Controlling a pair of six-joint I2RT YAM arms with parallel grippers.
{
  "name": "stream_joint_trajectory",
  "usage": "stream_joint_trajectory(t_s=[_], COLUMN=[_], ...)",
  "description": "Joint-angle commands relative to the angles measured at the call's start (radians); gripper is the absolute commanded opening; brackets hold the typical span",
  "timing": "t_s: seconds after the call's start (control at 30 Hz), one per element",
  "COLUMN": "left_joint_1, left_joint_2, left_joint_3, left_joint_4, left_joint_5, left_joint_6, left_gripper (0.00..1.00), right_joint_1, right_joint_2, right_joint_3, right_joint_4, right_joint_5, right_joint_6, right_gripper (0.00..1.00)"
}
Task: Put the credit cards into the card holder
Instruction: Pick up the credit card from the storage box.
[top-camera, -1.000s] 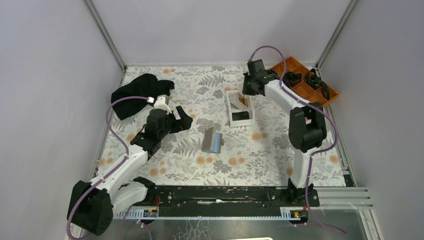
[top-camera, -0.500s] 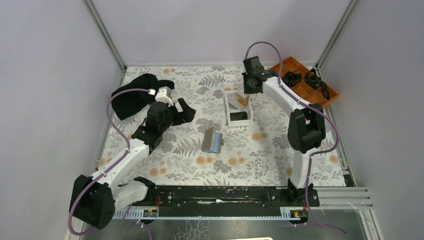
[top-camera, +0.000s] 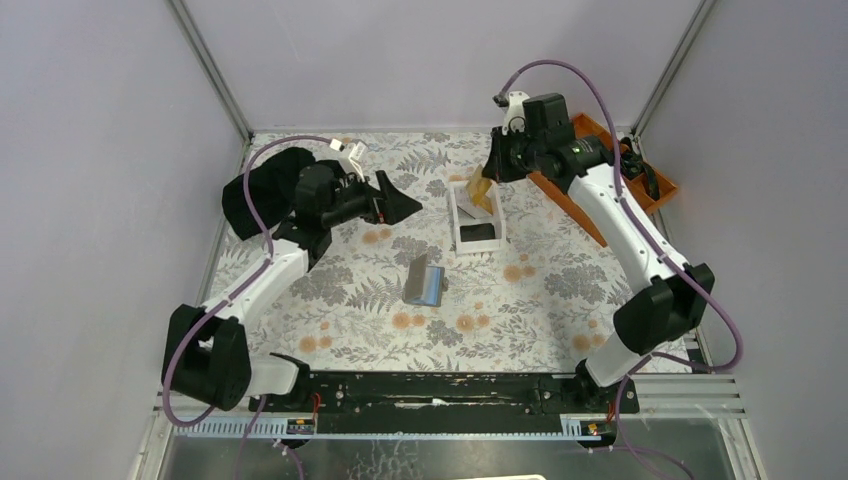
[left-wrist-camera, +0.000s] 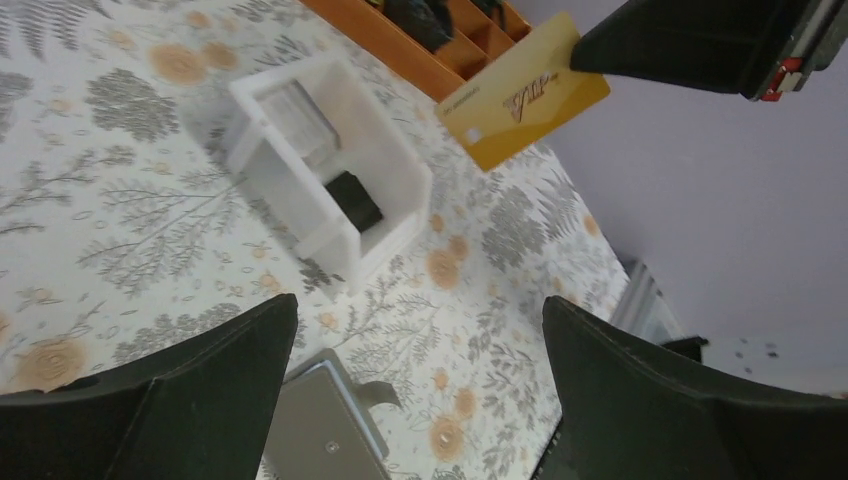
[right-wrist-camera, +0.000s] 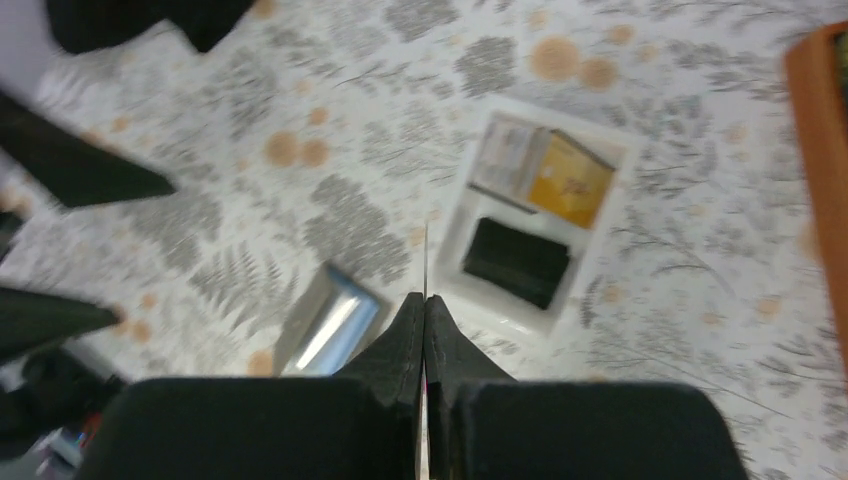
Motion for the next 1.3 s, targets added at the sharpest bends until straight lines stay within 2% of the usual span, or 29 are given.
stream_joint_trajectory(t_s=[0.0,0.2,0.4,0.7,0.93,1.27], left_joint_1=[0.047,0.059,0.058,0.058,0.048,0.034], left_joint_2=[0.051,0.097,0.130,0.184,0.243,0.297], left_joint_3=[0.030,0.012,-0.020,-0.059,-0.075,-0.061], left_joint_4=[0.128,0.254,0.401,0.514,0.742,0.800], left_joint_5=[0.309,0.446,0.534,0.594,0.635,0.677], left_joint_6=[-0.061,-0.153,-0.255,-0.324,-0.485,-0.539], left_gripper=[1.00,1.00,0.98,0.91,0.83,0.66], right_joint_1=[0.000,0.002,0.017,0.030,0.046,0.052], right_joint_2=[-0.061,-0.095,-0.095,-0.060,0.004,0.092], right_joint_3=[-0.064,-0.138,-0.173,-0.181,-0.166,-0.101], right_joint_4=[-0.020,0.007,0.038,0.137,0.148,0.133], right_joint_5=[-0.323,-0.547,-0.663,-0.759,-0.789,-0.809], right_joint_6=[0.023,0.058,0.096,0.181,0.186,0.170], right_gripper=[0.00,0.00,0.00,0.00,0.00,0.00])
